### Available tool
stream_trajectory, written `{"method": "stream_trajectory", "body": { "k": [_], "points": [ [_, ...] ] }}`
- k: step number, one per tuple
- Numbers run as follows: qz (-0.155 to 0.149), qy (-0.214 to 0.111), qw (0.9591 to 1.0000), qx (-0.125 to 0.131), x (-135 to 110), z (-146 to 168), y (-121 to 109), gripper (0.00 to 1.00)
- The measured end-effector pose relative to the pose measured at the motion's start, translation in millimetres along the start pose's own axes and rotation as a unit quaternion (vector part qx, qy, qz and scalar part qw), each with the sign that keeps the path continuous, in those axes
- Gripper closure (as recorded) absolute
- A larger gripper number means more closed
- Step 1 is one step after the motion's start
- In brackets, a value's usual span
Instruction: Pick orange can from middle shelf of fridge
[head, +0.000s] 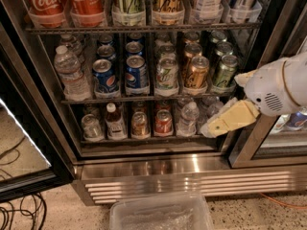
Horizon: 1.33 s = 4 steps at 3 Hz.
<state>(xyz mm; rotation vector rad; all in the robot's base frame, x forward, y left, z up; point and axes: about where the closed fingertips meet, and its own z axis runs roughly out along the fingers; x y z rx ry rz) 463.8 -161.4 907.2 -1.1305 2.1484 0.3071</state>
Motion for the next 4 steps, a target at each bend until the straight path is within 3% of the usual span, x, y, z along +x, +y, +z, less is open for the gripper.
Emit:
{"method": "stream_trajectory", "body": {
  "k": [1,2,3,4],
  "points": [
    [0.055,-0.070,0.9960,0.010,-7.3,25.3,3.8,0.00],
    [0.069,-0.115,0.9907,0.023,-29.2,38.9,-7.3,0.00],
    [0.069,-0.112,0.9909,0.028,-30.1,40.1,-6.6,0.00],
    [0.102,-0.111,0.9882,0.029,-17.3,70.7,-14.8,0.00]
  ]
}}
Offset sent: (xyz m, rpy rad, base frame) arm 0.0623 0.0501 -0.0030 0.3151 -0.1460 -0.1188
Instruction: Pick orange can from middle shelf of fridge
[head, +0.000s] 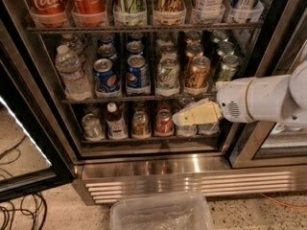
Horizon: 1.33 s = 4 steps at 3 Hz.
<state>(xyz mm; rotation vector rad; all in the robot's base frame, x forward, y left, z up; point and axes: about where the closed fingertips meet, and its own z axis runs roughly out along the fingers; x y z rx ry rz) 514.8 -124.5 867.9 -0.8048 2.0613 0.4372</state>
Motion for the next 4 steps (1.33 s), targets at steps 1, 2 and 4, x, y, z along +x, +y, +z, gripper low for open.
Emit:
{"method": "stream_trajectory", "body": {
  "k": [1,2,4],
  "points": [
    [0.043,-0.026,0.9982,0.031,20.7,20.7,-12.3,0.00],
    [0.073,-0.065,0.9931,0.065,34.7,33.0,-12.1,0.00],
    [0.065,-0.091,0.9900,0.086,14.2,34.8,-10.4,0.00]
  ]
}}
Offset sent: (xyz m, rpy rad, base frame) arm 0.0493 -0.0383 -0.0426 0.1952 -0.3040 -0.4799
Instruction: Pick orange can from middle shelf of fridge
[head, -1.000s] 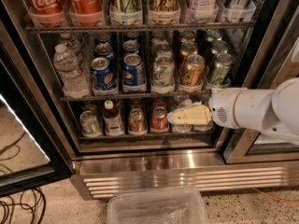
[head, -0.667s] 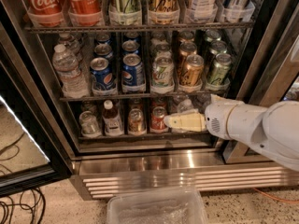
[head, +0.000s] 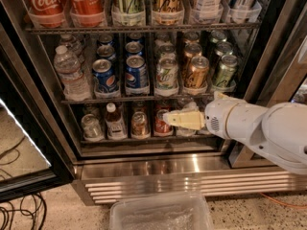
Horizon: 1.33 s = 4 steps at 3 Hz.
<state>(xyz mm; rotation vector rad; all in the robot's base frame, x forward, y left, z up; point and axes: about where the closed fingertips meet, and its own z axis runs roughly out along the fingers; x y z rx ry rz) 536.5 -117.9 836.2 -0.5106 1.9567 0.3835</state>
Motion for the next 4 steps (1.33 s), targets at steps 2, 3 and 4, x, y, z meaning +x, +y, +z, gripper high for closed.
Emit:
{"method": "stream_trajectory", "body": {
  "k": [2,3,4],
  "points": [
    [0.059,-0.059,0.9951,0.053,11.4,21.6,-25.1,0.03],
    [0.077,-0.094,0.9882,0.093,15.0,27.0,-40.7,0.06],
    [0.073,-0.114,0.9836,0.119,9.7,29.7,-46.9,0.07]
  ]
}}
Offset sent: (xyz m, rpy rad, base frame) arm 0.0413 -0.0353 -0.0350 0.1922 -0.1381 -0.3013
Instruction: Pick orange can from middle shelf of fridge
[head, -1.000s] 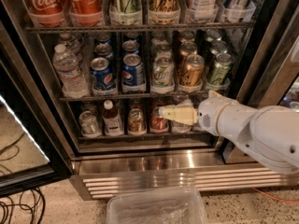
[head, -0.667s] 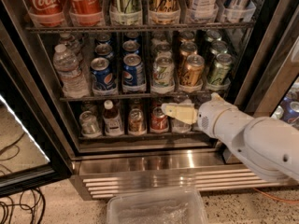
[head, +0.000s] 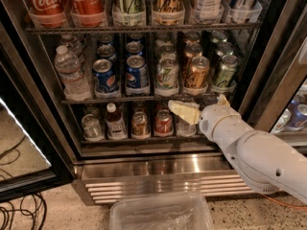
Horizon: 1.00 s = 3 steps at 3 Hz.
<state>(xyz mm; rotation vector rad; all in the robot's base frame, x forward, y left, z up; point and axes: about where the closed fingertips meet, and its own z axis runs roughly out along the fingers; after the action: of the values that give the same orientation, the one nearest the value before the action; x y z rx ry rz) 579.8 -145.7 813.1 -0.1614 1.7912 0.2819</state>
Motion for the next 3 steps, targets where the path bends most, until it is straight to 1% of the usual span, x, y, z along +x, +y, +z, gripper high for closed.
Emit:
{"method": "stream_trajectory", "body": {
  "k": [2,3],
  "points": [
    [-0.026,-0.039,0.9988,0.016,-27.1,0.3,9.0,0.15],
    [-0.047,-0.055,0.9971,0.023,-41.1,-4.6,17.8,0.15]
  ]
}}
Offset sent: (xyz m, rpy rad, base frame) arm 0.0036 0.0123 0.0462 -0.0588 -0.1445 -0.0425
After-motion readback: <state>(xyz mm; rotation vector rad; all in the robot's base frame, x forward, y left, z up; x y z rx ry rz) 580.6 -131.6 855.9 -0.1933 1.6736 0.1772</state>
